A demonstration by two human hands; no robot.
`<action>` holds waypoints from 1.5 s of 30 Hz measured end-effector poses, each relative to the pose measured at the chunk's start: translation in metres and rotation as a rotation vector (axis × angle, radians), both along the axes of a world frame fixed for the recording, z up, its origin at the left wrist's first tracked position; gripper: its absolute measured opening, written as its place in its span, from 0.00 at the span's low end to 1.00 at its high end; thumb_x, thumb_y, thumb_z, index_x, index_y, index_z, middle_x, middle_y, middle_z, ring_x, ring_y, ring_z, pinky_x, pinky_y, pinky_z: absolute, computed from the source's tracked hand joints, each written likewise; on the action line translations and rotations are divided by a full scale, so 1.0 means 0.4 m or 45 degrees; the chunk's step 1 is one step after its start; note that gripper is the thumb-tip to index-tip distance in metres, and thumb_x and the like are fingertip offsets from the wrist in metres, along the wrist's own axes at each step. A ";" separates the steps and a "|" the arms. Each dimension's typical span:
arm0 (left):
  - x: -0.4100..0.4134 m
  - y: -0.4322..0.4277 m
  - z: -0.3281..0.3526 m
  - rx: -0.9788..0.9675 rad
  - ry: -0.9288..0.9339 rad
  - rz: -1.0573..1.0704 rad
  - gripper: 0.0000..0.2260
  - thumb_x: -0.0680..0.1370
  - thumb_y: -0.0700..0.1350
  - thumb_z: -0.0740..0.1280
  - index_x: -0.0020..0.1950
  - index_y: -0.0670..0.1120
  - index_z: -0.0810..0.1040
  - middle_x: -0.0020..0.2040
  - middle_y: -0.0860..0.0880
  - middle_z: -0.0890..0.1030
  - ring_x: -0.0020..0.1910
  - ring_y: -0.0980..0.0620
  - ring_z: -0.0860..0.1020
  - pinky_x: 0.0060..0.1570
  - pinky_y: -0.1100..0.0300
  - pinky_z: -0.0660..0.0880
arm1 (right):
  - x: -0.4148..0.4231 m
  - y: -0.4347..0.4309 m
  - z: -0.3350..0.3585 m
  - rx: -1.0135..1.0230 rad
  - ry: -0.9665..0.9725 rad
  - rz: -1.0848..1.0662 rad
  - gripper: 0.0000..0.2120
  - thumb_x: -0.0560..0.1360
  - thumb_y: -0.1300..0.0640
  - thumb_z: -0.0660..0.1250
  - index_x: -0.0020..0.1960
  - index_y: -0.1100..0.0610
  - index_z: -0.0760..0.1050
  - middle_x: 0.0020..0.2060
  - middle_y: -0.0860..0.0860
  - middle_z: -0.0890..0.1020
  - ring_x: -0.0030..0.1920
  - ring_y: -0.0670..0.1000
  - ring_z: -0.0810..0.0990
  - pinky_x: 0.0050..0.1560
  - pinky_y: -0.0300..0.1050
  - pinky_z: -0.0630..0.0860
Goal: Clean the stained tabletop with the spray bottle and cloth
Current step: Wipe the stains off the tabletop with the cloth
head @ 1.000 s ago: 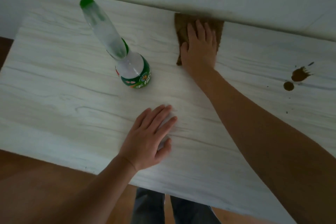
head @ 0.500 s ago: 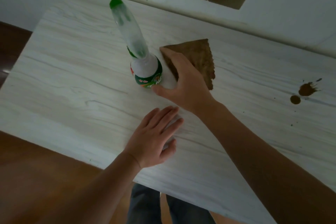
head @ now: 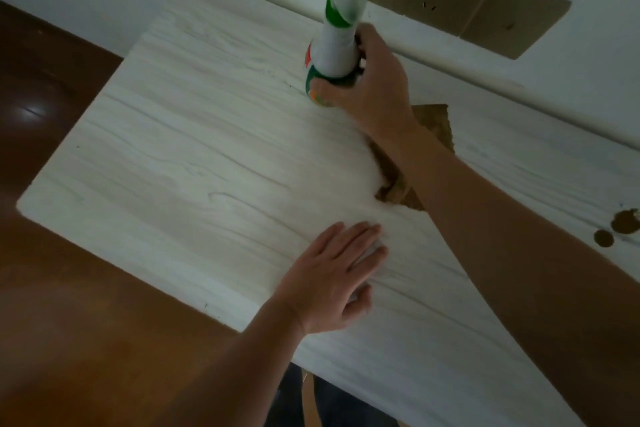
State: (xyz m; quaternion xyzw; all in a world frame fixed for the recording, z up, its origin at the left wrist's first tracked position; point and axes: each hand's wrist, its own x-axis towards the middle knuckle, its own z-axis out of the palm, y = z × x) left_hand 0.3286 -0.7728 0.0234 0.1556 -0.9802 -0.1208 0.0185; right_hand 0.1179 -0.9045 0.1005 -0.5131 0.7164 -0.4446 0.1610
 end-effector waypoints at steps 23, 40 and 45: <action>0.000 0.002 -0.001 -0.015 0.017 0.004 0.26 0.81 0.56 0.62 0.78 0.48 0.70 0.82 0.45 0.64 0.82 0.46 0.60 0.77 0.45 0.64 | -0.125 0.406 -0.175 0.498 0.618 0.141 0.24 0.83 0.49 0.55 0.77 0.54 0.67 0.77 0.54 0.66 0.78 0.56 0.62 0.78 0.56 0.58; -0.002 -0.002 0.002 -0.044 0.025 -0.014 0.26 0.81 0.55 0.63 0.77 0.47 0.71 0.82 0.44 0.64 0.82 0.46 0.61 0.78 0.45 0.62 | -0.083 0.242 -0.185 0.434 0.770 0.321 0.23 0.82 0.52 0.57 0.76 0.54 0.69 0.76 0.56 0.67 0.78 0.59 0.62 0.79 0.59 0.54; -0.004 -0.005 0.003 -0.015 0.034 -0.025 0.25 0.81 0.54 0.62 0.77 0.47 0.71 0.81 0.44 0.64 0.81 0.46 0.61 0.79 0.45 0.60 | -0.121 0.439 -0.181 0.489 0.750 0.224 0.23 0.82 0.53 0.55 0.77 0.54 0.67 0.77 0.54 0.66 0.79 0.55 0.60 0.79 0.56 0.54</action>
